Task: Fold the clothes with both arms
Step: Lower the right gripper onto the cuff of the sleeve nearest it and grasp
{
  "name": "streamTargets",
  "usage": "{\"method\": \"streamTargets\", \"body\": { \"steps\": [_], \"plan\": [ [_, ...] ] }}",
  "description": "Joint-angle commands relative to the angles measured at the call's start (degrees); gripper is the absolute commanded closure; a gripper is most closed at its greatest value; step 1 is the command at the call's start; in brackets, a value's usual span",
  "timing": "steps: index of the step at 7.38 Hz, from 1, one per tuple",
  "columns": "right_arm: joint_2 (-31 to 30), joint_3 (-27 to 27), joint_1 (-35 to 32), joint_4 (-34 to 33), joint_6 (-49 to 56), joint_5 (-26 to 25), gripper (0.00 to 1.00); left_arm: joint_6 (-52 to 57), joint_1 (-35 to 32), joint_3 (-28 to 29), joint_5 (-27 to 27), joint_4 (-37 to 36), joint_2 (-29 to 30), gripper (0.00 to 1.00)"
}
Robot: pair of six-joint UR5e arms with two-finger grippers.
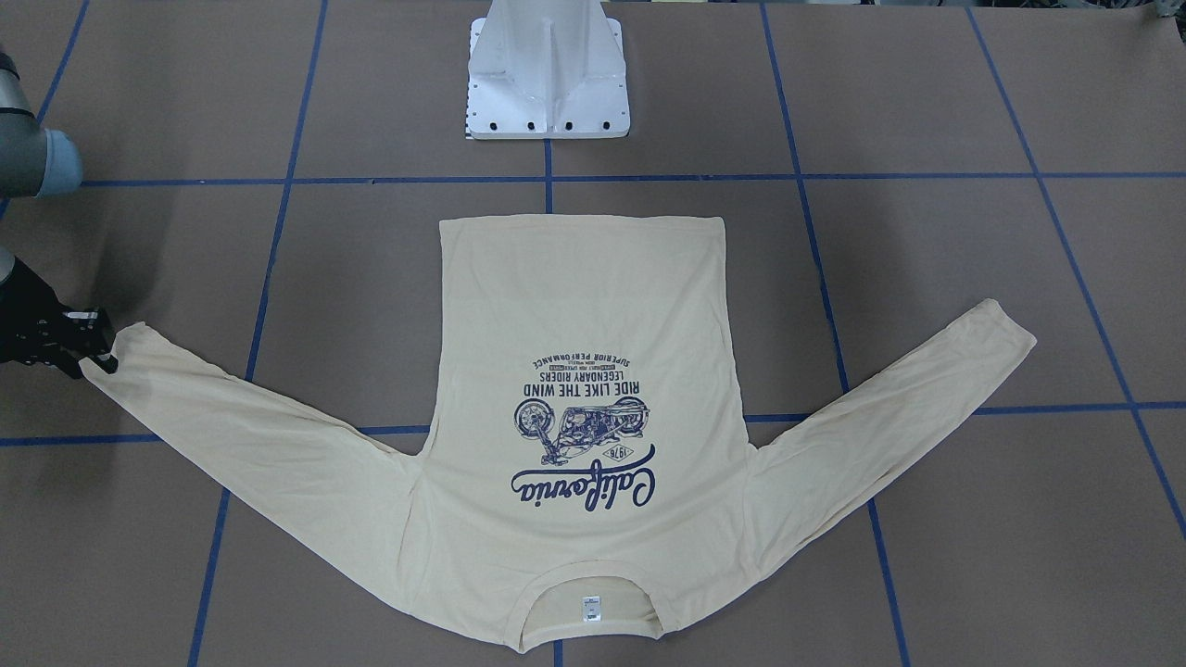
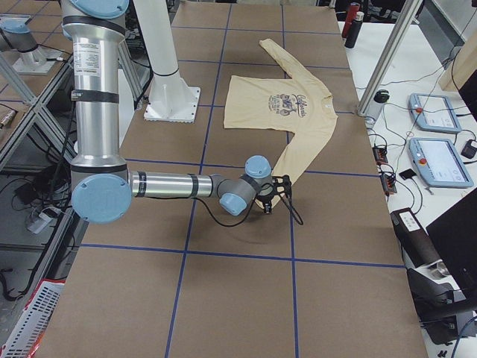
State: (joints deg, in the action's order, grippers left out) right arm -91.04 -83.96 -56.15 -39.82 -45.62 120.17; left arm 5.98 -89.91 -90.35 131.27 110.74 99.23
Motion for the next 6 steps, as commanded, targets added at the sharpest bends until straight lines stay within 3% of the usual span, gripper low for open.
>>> {"method": "streamTargets", "body": {
  "steps": [1, 3, 4, 5, 6],
  "plan": [
    [-0.4, -0.3, 0.0, 0.1, 0.1, 0.2, 0.51, -0.1, 0.0, 0.1, 0.0, 0.0, 0.0, 0.0],
    [-0.7, -0.3, -0.2, 0.1, 0.3, 0.2, 0.64, -0.3, 0.0, 0.1, 0.0, 0.0, 0.0, 0.0],
    [-0.9, -0.4, -0.2, 0.1, 0.3, 0.3, 0.92, -0.4, 0.0, 0.1, 0.0, 0.0, 0.0, 0.0],
    [-1.6, -0.8, -0.2, 0.0, 0.3, 0.3, 1.0, -0.4, 0.1, 0.1, 0.0, 0.0, 0.0, 0.0],
    [-1.6, -0.8, -0.2, 0.0, 0.4, 0.5, 1.0, -0.5, 0.1, 0.2, 0.9, -0.1, -0.1, 0.0]
  ]
}}
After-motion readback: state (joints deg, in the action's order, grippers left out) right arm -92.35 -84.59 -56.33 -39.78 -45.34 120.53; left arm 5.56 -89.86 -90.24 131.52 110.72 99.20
